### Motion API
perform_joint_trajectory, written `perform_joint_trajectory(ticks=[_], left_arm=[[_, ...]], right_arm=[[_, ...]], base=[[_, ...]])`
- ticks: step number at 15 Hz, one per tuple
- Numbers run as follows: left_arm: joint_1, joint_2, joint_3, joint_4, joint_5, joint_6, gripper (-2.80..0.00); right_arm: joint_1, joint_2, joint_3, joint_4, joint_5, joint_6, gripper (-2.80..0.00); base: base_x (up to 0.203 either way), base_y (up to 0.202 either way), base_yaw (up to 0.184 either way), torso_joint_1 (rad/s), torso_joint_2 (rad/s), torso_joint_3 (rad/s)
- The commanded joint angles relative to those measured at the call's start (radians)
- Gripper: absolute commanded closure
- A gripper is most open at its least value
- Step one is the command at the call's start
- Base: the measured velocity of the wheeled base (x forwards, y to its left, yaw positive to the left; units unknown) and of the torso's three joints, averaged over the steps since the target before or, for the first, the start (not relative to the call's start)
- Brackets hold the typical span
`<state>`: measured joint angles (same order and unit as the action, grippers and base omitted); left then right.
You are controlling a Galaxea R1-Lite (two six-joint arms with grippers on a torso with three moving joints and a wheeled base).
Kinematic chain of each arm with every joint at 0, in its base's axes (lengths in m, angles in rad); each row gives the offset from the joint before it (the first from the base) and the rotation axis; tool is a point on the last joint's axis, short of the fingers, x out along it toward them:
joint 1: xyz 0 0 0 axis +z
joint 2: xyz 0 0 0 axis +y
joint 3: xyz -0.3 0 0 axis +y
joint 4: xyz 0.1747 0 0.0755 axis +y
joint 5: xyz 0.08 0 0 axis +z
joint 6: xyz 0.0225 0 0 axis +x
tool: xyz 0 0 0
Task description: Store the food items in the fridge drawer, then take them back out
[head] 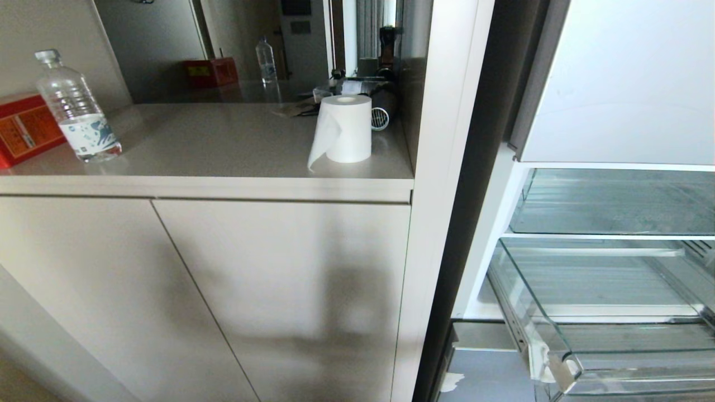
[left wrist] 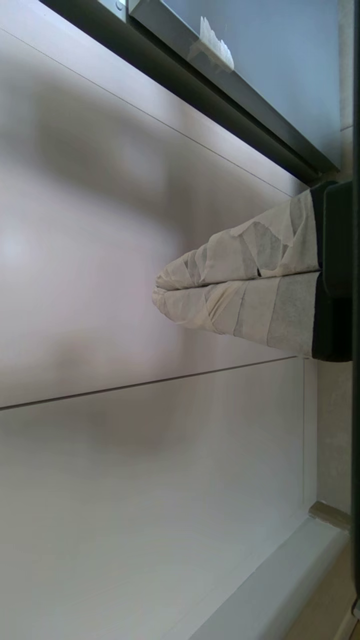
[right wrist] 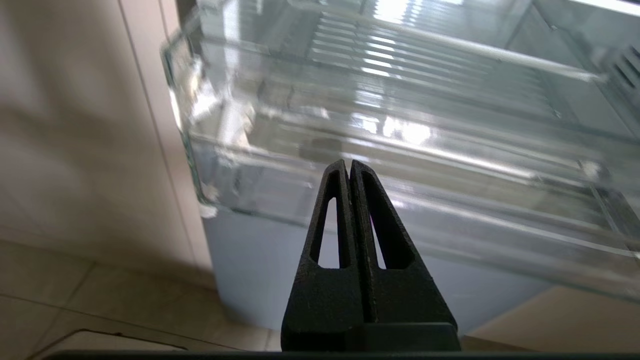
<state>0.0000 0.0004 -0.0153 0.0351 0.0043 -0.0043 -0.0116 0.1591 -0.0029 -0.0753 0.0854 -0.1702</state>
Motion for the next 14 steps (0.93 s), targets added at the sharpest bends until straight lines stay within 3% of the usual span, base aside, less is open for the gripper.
perform_joint_trajectory(ticks=[1,10,14], left_arm=[[0.0,0.0,0.0,0.0,0.0,0.0,0.0],[0.0,0.0,0.0,0.0,0.0,0.0,0.0],[0.0,0.0,0.0,0.0,0.0,0.0,0.0]], right_arm=[[0.002,-0.129,0.003,0.029,-0.007,-0.003,0.0],[0.01,-0.159,0.003,0.078,-0.041,0.055,0.0],[0.01,-0.159,0.004,0.075,-0.041,0.061,0.0]], base=[[0.0,0.0,0.0,0.0,0.0,0.0],[0.0,0.0,0.0,0.0,0.0,0.0],[-0.002,0.003,-0.138,0.002,0.0,0.001]])
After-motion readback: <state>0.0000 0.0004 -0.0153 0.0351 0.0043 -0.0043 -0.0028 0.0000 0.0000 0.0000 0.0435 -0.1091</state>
